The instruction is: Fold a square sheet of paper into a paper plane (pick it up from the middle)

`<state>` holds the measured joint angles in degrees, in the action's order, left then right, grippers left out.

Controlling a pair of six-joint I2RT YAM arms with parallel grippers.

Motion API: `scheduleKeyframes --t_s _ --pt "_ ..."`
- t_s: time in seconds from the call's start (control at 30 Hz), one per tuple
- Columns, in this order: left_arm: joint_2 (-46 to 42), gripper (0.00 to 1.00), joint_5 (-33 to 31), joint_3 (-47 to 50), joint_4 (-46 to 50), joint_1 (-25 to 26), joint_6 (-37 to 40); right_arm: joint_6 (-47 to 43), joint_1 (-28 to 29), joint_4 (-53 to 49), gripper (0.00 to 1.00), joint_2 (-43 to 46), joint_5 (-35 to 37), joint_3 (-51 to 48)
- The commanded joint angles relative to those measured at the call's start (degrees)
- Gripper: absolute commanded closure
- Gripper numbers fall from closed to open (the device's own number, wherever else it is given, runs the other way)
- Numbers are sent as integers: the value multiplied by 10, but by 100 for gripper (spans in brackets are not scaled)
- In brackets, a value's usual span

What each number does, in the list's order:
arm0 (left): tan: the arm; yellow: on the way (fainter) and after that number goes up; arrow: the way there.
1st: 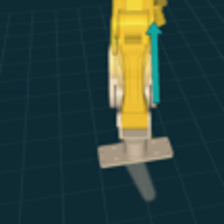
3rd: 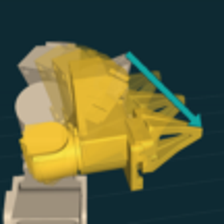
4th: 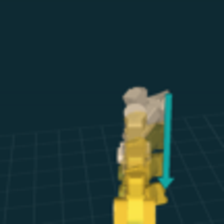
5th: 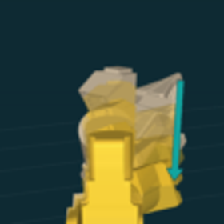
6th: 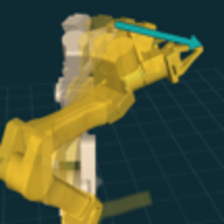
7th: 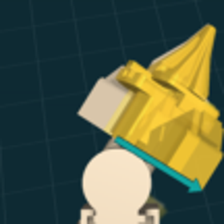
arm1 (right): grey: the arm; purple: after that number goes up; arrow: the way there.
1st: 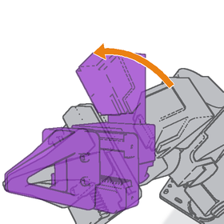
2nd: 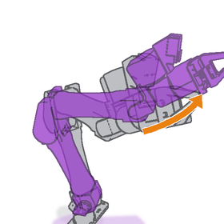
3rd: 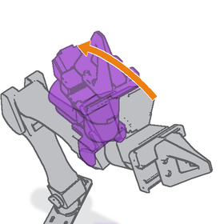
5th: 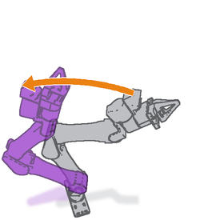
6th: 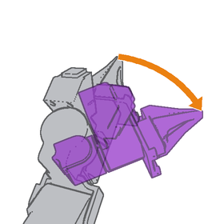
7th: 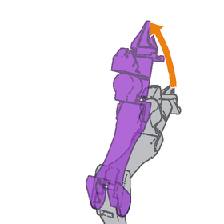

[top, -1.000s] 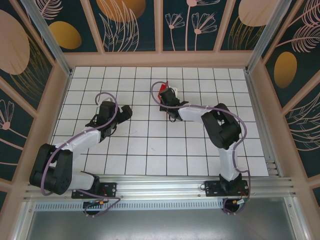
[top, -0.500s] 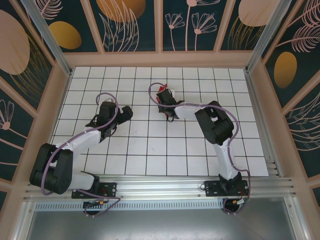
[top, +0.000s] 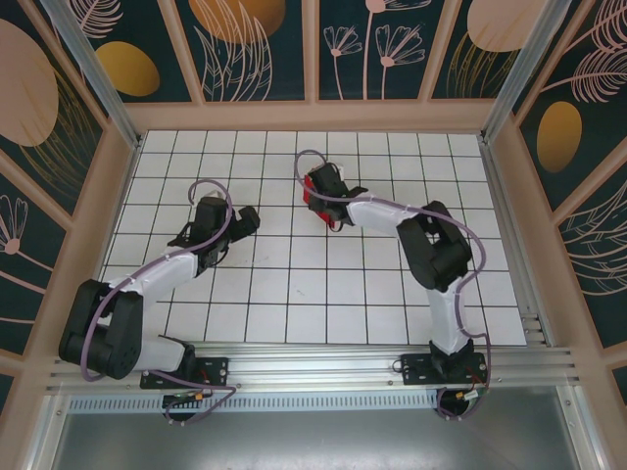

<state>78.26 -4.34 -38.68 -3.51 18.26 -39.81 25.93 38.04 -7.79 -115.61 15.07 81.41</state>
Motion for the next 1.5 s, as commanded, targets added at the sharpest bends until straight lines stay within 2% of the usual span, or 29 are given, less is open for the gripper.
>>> scheduleKeyframes --t_s 0.0,0.23,0.37,0.47,0.67,0.77,0.83,1.03,1.13,1.37,1.47 --pt "-29 2 -48 -29 18 -3 24 -2 4 4 42 103 28 -19" --pt "-90 1 -177 -32 -6 -2 75 -44 -35 61 24 251 114 -129" --pt "-120 1 -266 0 -78 -4 133 -69 -99 91 2 322 142 -210" --pt "-140 2 -326 49 -155 -11 171 -86 -159 131 1 371 165 -287" --pt "-165 2 -378 169 -320 -47 241 -102 -280 253 1 447 175 -452" --pt "-154 2 -365 209 -380 -68 259 -104 -336 299 1 466 136 -512" --pt "-144 1 -333 221 -404 -82 273 -128 -355 336 1 465 120 -543" --pt "-94 1 -217 250 -515 -115 321 -186 -366 486 1 440 73 -616" --pt "-49 1 -182 260 -586 -121 330 -214 -368 556 1 414 35 -633" --pt "15 1 -136 268 -674 -131 372 -238 -374 675 1 357 -63 -657" --pt "54 2 -103 284 -741 -149 363 -249 -376 711 1 328 -79 -660"
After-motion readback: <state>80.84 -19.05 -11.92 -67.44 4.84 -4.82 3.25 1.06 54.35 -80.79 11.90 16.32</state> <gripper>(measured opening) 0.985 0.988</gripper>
